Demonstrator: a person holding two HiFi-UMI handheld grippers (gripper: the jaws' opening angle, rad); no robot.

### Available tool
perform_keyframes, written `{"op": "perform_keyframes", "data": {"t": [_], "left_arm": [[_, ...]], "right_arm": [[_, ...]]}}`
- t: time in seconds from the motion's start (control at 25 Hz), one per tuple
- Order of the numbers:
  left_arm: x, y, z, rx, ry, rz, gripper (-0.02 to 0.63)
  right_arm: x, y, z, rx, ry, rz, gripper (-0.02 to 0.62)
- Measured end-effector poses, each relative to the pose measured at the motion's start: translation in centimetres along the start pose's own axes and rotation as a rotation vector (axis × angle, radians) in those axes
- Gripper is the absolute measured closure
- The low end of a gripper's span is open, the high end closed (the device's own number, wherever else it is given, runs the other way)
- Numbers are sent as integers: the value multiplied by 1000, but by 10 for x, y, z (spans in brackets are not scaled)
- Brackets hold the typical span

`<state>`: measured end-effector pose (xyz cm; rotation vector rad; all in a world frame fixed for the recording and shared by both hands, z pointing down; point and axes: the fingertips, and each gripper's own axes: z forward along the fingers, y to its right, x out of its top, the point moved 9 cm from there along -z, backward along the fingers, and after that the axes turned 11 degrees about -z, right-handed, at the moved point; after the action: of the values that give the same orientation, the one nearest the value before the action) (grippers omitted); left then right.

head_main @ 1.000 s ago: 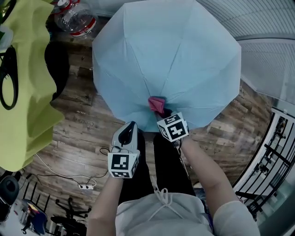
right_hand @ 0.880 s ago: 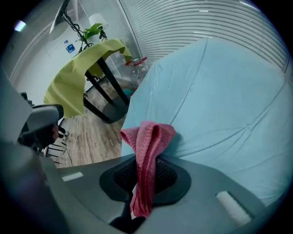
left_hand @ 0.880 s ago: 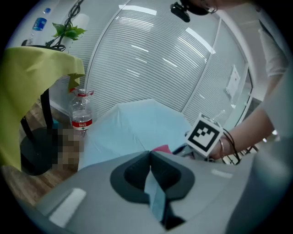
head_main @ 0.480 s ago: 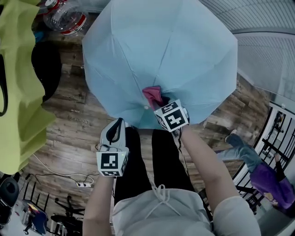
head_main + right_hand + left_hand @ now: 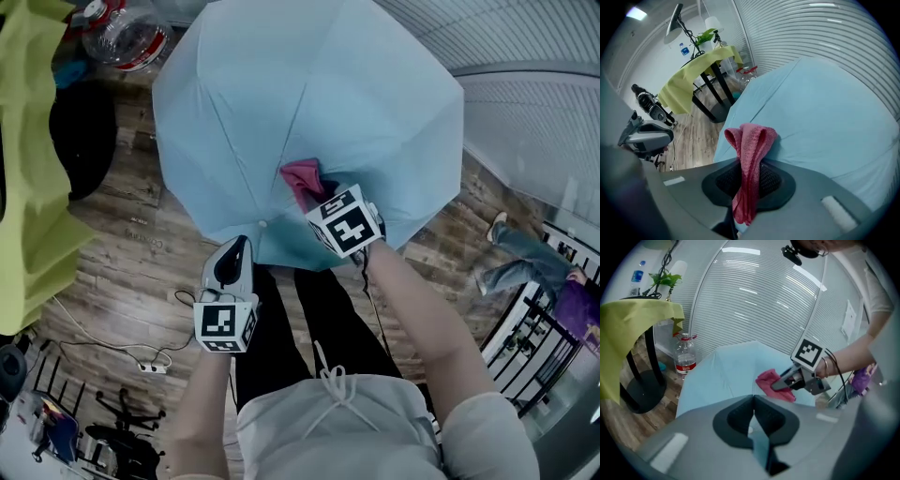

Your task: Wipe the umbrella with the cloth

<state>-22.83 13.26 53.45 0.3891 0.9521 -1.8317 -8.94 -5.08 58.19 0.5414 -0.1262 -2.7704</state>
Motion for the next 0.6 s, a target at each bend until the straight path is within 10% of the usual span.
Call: {"op": "perform_keyframes", "data": {"t": [0.6], "left_arm": [[31,105,55,-28,96,7,600]], "right_arm": [[-11,125,-91,-57,68,-13,538]]}}
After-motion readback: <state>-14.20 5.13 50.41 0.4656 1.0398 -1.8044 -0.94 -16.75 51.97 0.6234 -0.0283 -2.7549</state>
